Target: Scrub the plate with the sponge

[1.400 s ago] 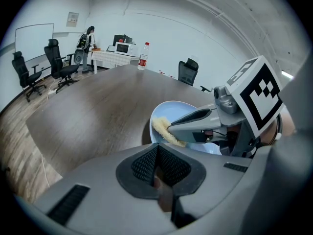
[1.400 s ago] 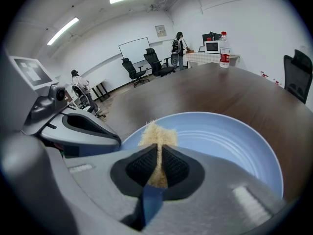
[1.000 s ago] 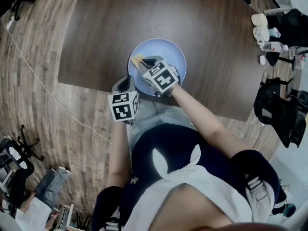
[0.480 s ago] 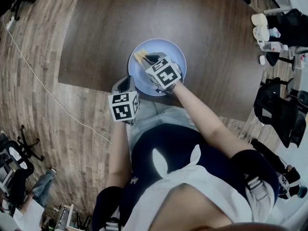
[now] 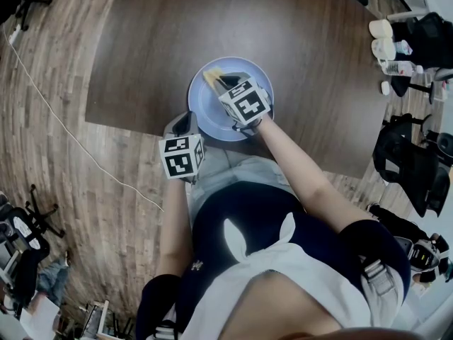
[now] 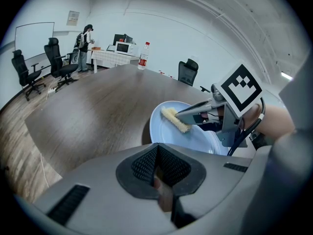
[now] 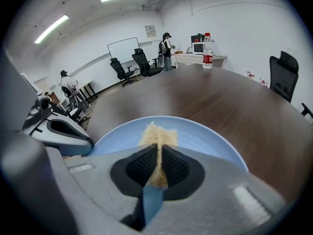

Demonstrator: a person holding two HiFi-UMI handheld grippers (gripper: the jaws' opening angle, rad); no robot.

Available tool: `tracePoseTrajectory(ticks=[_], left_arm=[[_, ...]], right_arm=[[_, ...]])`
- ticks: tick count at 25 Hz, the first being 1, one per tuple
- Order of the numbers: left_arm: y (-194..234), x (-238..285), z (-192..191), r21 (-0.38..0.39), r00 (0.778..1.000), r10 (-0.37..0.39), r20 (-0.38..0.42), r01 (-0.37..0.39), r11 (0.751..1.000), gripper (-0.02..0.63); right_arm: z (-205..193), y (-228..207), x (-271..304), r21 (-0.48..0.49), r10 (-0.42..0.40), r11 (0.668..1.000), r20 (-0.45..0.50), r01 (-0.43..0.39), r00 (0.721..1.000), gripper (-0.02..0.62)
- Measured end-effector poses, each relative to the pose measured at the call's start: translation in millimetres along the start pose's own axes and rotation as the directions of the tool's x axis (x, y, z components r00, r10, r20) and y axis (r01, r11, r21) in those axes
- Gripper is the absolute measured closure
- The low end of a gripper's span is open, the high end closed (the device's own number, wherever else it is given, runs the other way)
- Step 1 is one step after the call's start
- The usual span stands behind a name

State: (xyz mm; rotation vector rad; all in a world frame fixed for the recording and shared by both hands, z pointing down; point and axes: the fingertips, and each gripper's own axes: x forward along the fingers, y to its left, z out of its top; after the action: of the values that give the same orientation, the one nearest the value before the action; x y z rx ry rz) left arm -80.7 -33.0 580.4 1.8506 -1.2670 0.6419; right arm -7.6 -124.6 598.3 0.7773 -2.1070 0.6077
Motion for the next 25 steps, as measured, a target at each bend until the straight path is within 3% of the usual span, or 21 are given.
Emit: tracePoseTrajectory(ticks=[25], left_arm=[[-3.9, 1.2, 1.1, 0.008, 1.000, -0.005, -0.003, 0.005, 1.000, 0.600]], right_arm=[[-18.2, -49.9, -21.3, 0.077, -0.122, 0.989, -0.075, 0.127, 0.990, 0.568]])
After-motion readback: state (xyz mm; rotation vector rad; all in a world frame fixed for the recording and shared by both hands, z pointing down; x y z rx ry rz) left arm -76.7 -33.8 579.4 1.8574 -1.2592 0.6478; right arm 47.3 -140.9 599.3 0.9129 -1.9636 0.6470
